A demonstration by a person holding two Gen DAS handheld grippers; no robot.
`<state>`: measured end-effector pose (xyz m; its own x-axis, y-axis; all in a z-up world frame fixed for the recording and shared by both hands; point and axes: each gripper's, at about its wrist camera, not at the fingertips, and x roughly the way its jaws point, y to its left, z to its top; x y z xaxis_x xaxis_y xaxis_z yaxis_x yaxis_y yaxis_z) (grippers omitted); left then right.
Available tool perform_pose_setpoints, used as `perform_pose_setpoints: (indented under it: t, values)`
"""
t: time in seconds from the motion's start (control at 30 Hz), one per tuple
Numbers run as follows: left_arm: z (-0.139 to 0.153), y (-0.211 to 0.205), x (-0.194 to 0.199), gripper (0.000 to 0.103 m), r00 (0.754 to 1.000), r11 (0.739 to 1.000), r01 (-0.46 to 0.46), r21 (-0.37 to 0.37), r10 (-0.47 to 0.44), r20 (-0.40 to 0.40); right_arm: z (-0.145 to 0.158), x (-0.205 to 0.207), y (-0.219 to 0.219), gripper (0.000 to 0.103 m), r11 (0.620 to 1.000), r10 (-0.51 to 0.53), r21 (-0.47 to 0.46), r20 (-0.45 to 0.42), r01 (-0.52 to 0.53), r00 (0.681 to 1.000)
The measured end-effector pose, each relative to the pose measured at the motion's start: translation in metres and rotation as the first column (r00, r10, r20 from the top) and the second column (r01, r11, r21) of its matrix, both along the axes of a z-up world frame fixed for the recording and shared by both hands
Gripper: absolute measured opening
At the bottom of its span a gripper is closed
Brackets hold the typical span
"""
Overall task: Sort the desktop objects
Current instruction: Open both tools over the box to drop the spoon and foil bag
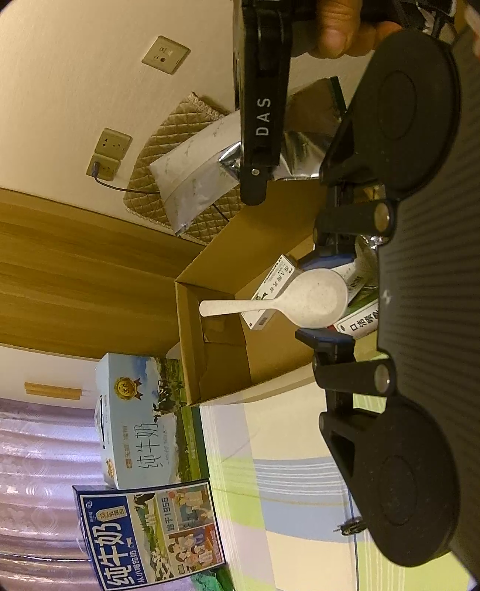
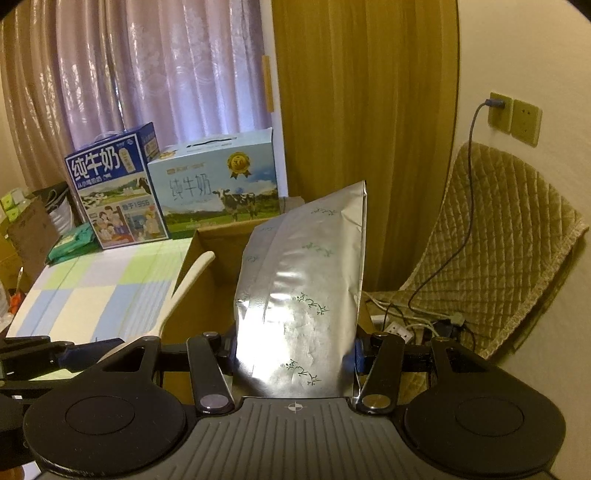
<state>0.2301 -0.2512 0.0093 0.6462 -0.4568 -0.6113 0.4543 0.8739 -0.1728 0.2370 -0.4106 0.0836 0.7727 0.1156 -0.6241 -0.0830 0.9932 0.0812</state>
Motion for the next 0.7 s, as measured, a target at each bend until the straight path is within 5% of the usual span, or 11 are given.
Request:
perform_pose_setpoints:
  t: [0.7]
  values:
    - [-0.014, 0.025, 0.006, 0.029, 0.999, 0.998, -0.045, 0.039, 0.046, -0.027, -0.011, 0.01, 0.004, 0.05, 1.0, 0.015, -0.001, -0.02, -0.015, 1.0]
